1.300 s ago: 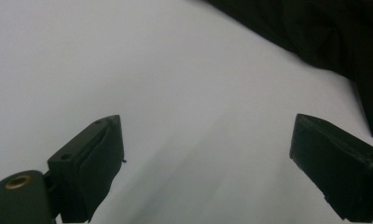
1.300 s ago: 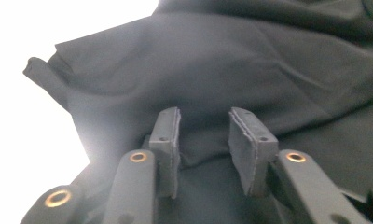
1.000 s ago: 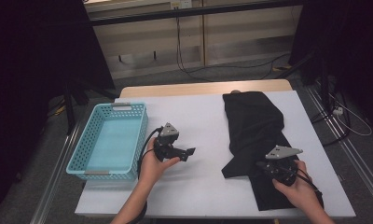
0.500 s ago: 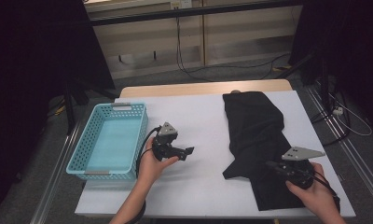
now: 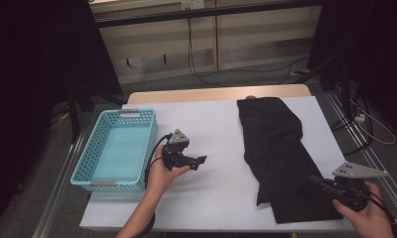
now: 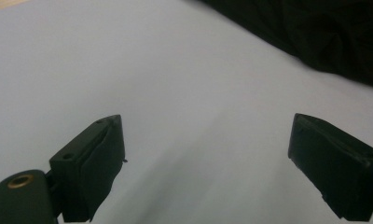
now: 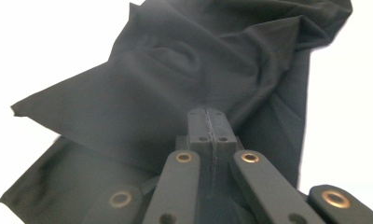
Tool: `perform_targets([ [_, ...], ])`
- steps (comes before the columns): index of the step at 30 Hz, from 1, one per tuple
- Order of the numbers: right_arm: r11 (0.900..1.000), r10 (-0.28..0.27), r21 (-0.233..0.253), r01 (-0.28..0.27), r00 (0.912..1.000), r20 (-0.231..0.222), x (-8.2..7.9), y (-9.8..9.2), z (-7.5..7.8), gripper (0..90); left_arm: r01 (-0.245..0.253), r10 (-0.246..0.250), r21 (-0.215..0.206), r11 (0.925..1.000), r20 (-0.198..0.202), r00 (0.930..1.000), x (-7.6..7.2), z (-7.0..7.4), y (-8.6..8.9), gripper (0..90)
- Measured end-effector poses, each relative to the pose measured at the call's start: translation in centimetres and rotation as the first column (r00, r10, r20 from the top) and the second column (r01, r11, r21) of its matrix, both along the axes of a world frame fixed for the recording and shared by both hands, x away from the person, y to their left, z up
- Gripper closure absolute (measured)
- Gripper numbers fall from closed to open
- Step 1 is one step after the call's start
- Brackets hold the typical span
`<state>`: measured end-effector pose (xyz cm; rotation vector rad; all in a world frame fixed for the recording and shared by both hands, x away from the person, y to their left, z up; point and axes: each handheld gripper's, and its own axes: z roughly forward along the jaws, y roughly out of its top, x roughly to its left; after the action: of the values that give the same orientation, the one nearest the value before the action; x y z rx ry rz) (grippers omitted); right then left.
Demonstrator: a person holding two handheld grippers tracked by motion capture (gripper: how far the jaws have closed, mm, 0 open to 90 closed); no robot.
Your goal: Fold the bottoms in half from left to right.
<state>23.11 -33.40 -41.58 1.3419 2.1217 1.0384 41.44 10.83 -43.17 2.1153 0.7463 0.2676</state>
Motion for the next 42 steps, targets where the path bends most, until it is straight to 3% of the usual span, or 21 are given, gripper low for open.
perform_targets([
  [9, 0.999, -0.033, -0.025, 0.033, 0.9994, 0.007, -1.7, -1.8, 0.7, 90.0, 0.003, -0.003, 0.002, 1.0000, -0.003, 1.0000, 0.0, 0.0, 0.0, 10.7],
  [12, 0.999, -0.039, -0.010, 0.039, 0.9992, 0.010, -2.4, -2.5, 1.2, 90.0, 0.004, -0.004, 0.004, 1.0000, -0.002, 1.0000, 0.0, 0.0, 0.0, 10.7],
  [13, 0.999, -0.043, -0.014, 0.043, 0.9990, 0.009, -2.6, -2.7, 1.2, 90.0, 0.013, -0.013, 0.018, 0.9997, -0.002, 0.9999, 0.1, 0.0, 0.0, 10.7],
  [16, 0.996, -0.064, -0.057, 0.063, 0.9979, -0.006, -2.5, -3.2, 0.7, 90.0, 0.012, -0.012, 0.008, 0.9999, -0.010, 0.9999, 0.0, -0.1, -0.1, 10.6],
  [18, 0.995, -0.063, -0.078, 0.063, 0.9980, 0.003, -2.3, -3.0, 0.2, 84.1, 0.019, -0.019, 0.021, 0.9996, -0.009, 0.9998, 0.1, -0.1, -0.1, 10.6],
  [19, 0.995, -0.050, -0.091, 0.049, 0.9987, -0.009, -1.7, -2.3, 0.0, 75.3, 0.020, -0.020, 0.023, 0.9995, -0.010, 0.9997, 0.1, -0.1, -0.1, 10.5],
  [20, 0.995, -0.050, -0.091, 0.049, 0.9987, -0.009, -1.7, -2.3, 0.0, 75.3, 0.020, -0.020, 0.023, 0.9995, -0.010, 0.9997, 0.1, -0.1, -0.1, 10.5],
  [22, 0.994, -0.040, -0.102, 0.040, 0.9992, 0.007, -0.3, -1.0, 0.1, 62.7, 0.009, -0.009, 0.018, 0.9998, -0.008, 0.9999, 0.2, -0.2, -0.1, 10.2],
  [24, 0.995, -0.034, -0.095, 0.035, 0.9994, 0.008, 0.1, -0.6, 0.1, 58.2, 0.009, -0.009, 0.020, 0.9998, -0.021, 0.9997, 0.2, -0.2, 0.0, 10.2],
  [26, 0.996, -0.021, -0.090, 0.021, 0.9997, 0.009, 1.6, 0.5, 0.1, 55.9, 0.007, -0.007, 0.024, 0.9997, -0.020, 0.9998, 0.2, -0.3, 0.1, 10.0],
  [27, 0.998, -0.020, -0.063, 0.020, 0.9998, 0.002, 3.0, 1.3, 0.0, 51.9, 0.015, -0.014, 0.033, 0.9993, -0.018, 0.9997, 0.2, -0.2, 0.2, 10.0],
  [33, 0.999, -0.013, -0.053, 0.012, 0.9997, -0.019, 6.0, 3.4, -0.7, 46.2, 0.006, -0.006, 0.026, 0.9996, -0.009, 0.9999, 0.2, -0.2, 0.3, 10.0],
  [35, 0.998, -0.020, -0.060, 0.018, 0.9995, -0.026, 7.5, 4.6, -1.0, 40.2, 0.004, -0.003, 0.027, 0.9996, -0.011, 0.9999, 0.1, -0.2, 0.3, 10.0],
  [42, 0.998, -0.027, -0.062, 0.025, 0.9991, -0.032, 9.9, 6.2, -1.4, 35.1, 0.001, -0.001, 0.035, 0.9994, -0.007, 1.0000, 0.1, -0.1, 0.5, 9.8],
])
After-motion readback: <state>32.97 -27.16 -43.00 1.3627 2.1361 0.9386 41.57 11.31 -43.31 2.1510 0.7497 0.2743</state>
